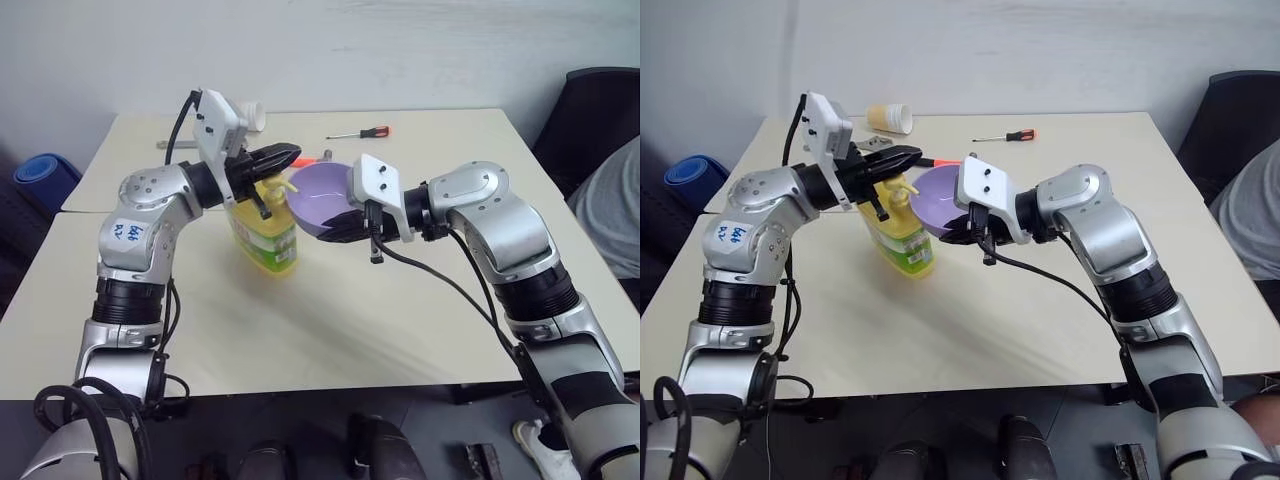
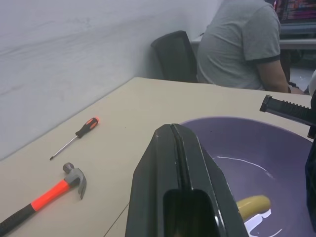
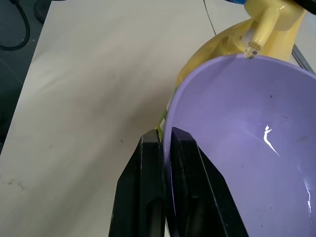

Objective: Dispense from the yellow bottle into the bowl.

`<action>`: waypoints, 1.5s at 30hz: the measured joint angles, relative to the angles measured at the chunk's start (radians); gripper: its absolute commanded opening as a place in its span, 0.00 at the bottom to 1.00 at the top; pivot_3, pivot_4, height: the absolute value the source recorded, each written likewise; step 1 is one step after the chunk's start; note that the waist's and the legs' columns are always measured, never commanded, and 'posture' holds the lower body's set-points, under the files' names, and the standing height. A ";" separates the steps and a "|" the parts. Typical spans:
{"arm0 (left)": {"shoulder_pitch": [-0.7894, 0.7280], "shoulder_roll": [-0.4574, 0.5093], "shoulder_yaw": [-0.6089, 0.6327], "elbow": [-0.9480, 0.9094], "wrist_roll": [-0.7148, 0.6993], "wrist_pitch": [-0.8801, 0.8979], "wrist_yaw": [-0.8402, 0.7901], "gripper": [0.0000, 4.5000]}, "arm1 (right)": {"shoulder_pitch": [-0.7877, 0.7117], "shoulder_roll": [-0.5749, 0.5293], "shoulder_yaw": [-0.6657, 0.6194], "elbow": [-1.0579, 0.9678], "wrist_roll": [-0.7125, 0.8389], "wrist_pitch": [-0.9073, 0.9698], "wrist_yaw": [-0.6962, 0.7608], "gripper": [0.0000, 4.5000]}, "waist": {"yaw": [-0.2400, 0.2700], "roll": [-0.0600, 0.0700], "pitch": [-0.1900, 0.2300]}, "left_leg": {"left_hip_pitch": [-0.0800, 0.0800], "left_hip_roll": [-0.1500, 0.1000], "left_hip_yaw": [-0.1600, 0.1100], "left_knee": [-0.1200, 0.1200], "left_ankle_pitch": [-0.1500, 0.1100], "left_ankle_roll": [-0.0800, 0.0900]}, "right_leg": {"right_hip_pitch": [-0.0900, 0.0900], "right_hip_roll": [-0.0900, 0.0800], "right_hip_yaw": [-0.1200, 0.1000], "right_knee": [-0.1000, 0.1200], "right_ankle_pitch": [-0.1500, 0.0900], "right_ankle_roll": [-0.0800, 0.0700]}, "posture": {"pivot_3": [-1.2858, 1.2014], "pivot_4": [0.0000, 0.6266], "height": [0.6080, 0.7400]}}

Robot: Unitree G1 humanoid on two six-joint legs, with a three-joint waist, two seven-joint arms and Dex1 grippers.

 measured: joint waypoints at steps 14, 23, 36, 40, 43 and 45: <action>-0.003 -0.071 0.081 0.033 -0.073 0.014 -0.007 0.00 | 0.046 -0.027 -0.007 -0.011 0.003 0.013 -0.025 0.01 | 0.004 0.002 -0.002 | -0.003 0.000 -0.002 0.001 0.000 0.001 | 0.000 -0.001 0.000 -0.001 0.000 0.000 | 0.52 0.24 1.00; -0.045 0.128 0.244 0.048 -0.189 0.010 -0.168 0.00 | 0.325 -0.181 -0.168 0.191 -0.008 -0.265 -0.054 0.01 | -0.006 -0.004 0.002 | -0.004 0.000 0.000 -0.006 0.000 0.000 | -0.002 0.002 -0.005 -0.008 0.000 0.000 | 0.52 0.24 1.00; 0.719 0.208 0.411 -0.061 -0.120 -0.260 -0.303 0.09 | 0.438 -0.126 -0.288 0.698 -0.016 -0.830 -0.075 0.34 | -0.009 0.000 0.008 | -0.004 0.002 0.000 -0.004 0.000 -0.001 | -0.002 -0.006 0.006 -0.007 0.000 0.000 | 0.52 0.24 1.00; 0.862 0.161 0.403 -0.132 -0.104 -0.276 -0.260 0.34 | 0.441 -0.126 -0.340 0.681 0.038 -0.870 -0.046 0.65 | 0.003 -0.001 0.008 | -0.004 0.002 -0.001 -0.003 0.000 -0.001 | -0.002 -0.007 0.006 -0.006 0.000 0.000 | 0.52 0.24 1.00; 0.955 0.133 0.399 -0.230 -0.088 -0.322 -0.246 0.54 | 0.500 -0.142 -0.410 0.548 0.138 -0.869 0.017 0.89 | 0.003 0.000 0.008 | -0.003 0.001 -0.002 -0.004 0.000 0.000 | -0.001 -0.009 0.005 -0.006 0.000 0.000 | 0.52 0.24 1.00; 1.008 0.105 0.388 -0.271 -0.078 -0.346 -0.230 0.62 | 0.572 -0.167 -0.433 0.428 0.193 -0.840 0.059 0.99 | 0.003 0.000 0.008 | -0.003 0.001 -0.002 -0.005 -0.001 0.000 | -0.001 -0.010 0.005 -0.007 0.000 0.000 | 0.52 0.24 1.00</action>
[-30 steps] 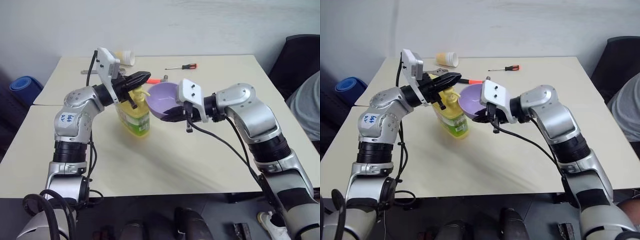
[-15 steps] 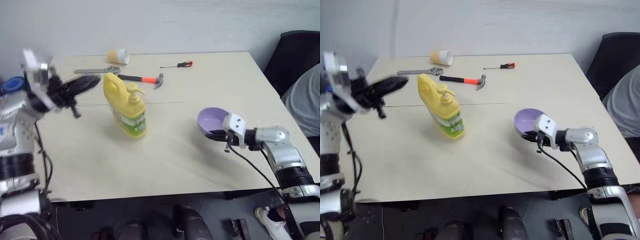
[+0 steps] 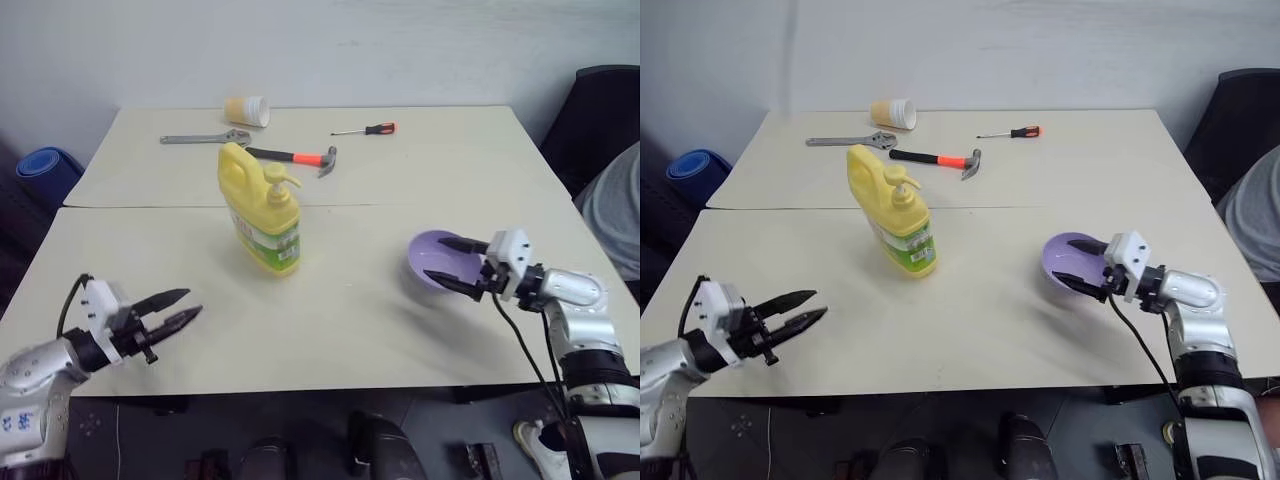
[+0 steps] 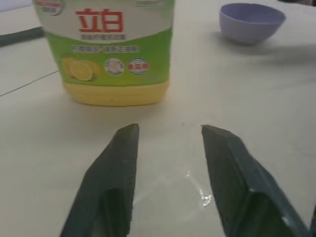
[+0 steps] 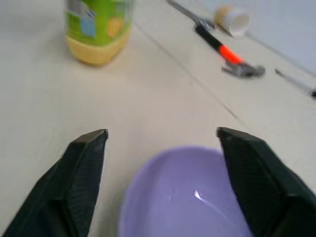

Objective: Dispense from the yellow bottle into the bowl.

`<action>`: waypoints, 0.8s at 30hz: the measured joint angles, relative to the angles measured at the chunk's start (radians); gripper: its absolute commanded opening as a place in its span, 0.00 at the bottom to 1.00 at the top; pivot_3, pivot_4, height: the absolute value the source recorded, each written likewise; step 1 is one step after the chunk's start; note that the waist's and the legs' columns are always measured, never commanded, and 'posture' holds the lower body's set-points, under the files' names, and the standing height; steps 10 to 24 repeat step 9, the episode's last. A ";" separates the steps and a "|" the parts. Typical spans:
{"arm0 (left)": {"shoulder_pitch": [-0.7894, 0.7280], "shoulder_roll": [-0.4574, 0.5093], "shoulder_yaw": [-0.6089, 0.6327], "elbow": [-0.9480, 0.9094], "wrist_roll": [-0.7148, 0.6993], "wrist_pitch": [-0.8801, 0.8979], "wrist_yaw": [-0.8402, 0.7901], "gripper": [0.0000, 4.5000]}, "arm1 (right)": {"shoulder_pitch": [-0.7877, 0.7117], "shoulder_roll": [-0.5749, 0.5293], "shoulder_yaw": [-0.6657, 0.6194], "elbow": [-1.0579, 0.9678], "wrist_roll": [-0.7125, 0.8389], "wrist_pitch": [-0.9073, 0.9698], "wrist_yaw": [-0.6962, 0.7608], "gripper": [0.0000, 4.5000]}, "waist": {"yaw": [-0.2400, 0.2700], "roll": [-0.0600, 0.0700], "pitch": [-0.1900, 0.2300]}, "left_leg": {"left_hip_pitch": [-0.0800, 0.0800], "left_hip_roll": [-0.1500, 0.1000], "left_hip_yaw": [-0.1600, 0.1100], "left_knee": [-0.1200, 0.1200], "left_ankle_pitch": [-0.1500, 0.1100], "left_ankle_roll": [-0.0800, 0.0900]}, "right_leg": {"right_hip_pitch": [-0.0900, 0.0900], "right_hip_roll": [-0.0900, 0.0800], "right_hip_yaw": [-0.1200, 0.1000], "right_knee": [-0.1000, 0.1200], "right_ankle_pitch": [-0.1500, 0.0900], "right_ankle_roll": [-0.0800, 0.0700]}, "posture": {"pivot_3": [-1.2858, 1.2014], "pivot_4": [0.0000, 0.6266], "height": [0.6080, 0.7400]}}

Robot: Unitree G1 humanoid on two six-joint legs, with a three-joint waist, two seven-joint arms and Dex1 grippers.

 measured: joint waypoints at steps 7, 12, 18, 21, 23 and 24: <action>0.129 -0.037 -0.039 -0.035 0.077 -0.069 0.061 0.62 | 0.367 0.015 0.007 -0.388 0.113 0.097 0.043 0.99 | 0.002 0.000 0.000 | 0.002 -0.001 0.001 0.000 -0.002 0.003 | 0.001 -0.001 0.000 -0.003 0.000 0.000 | 0.52 0.24 1.00; 0.138 -0.047 -0.047 -0.035 0.105 -0.097 0.082 0.62 | 0.396 0.031 0.008 -0.389 0.104 0.071 0.038 0.99 | 0.001 0.000 0.000 | 0.002 -0.002 0.001 0.000 -0.003 0.004 | 0.001 -0.003 0.001 -0.003 0.000 0.000 | 0.52 0.24 1.00; 0.138 -0.047 -0.047 -0.035 0.105 -0.097 0.082 0.62 | 0.396 0.031 0.008 -0.389 0.104 0.071 0.038 0.99 | 0.001 0.000 0.000 | 0.002 -0.002 0.001 0.000 -0.003 0.004 | 0.001 -0.003 0.001 -0.003 0.000 0.000 | 0.52 0.24 1.00; 0.138 -0.047 -0.047 -0.035 0.105 -0.097 0.082 0.62 | 0.396 0.031 0.008 -0.389 0.104 0.071 0.038 0.99 | 0.001 0.000 0.000 | 0.002 -0.002 0.001 0.000 -0.003 0.004 | 0.001 -0.003 0.001 -0.003 0.000 0.000 | 0.52 0.24 1.00; 0.138 -0.047 -0.047 -0.035 0.105 -0.097 0.082 0.62 | 0.396 0.031 0.008 -0.389 0.104 0.071 0.038 0.99 | 0.001 0.000 0.000 | 0.002 -0.002 0.001 0.000 -0.003 0.004 | 0.001 -0.003 0.001 -0.003 0.000 0.000 | 0.52 0.24 1.00; 0.138 -0.047 -0.047 -0.035 0.105 -0.097 0.082 0.62 | 0.396 0.031 0.008 -0.389 0.104 0.071 0.038 0.99 | 0.001 0.000 0.000 | 0.002 -0.002 0.001 0.000 -0.003 0.004 | 0.001 -0.003 0.001 -0.003 0.000 0.000 | 0.52 0.24 1.00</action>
